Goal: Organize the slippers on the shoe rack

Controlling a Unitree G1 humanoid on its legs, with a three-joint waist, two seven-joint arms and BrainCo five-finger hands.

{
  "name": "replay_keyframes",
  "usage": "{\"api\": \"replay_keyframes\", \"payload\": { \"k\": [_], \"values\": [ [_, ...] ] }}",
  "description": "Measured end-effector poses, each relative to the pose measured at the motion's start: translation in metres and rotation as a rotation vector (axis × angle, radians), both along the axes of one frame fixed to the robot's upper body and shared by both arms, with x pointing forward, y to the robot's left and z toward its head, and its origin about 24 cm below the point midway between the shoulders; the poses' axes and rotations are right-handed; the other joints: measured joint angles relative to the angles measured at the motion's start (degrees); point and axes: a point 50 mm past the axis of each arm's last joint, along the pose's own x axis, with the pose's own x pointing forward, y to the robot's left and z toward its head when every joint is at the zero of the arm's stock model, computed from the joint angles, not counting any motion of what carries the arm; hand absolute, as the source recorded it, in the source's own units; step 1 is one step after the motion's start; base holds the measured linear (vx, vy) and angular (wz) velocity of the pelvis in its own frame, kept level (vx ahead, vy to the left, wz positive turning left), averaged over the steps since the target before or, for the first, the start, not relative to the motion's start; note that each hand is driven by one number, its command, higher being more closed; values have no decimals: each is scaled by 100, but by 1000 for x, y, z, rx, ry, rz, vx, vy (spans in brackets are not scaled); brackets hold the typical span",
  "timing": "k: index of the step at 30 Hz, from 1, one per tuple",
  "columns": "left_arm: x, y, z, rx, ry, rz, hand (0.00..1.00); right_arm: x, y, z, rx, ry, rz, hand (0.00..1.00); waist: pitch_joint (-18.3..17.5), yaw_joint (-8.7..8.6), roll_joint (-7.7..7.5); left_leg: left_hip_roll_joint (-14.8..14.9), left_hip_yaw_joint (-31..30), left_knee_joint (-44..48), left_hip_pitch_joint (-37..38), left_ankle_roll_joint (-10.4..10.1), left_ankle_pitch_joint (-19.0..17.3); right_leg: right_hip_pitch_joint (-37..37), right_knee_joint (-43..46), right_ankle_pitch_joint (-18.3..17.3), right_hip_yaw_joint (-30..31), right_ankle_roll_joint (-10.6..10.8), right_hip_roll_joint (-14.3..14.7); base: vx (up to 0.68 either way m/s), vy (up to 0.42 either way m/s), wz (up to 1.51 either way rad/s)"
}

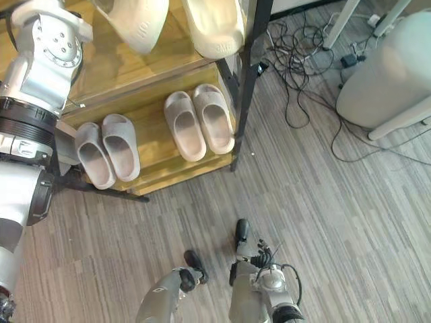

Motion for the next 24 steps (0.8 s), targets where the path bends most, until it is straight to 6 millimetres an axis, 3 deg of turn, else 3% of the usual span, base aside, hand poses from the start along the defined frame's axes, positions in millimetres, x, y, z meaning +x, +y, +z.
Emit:
{"api": "replay_keyframes", "payload": {
  "k": [5,17,24],
  "values": [
    [-7,-5,19,-1,-56,-14,0,8,1,6,7,-33,-1,0,190,-51,-1,-21,-144,23,-25,5,-32,8,-1,9,12,6,3,19,55,1],
    [-7,-6,19,-35,-68,-30,0,11,1,8,15,-55,-8,0,317,-84,18,-39,-287,40,-77,3,-31,34,0,6,-96,1,4,13,46,4],
    [-2,-14,-5,-110,-35,-115,0,7,-1,5,9,-26,-10,0,321,-46,22,-130,-419,-106,185,32,-4,320,-3,-7,-195,1,-58,5,75,10]
  ]
}}
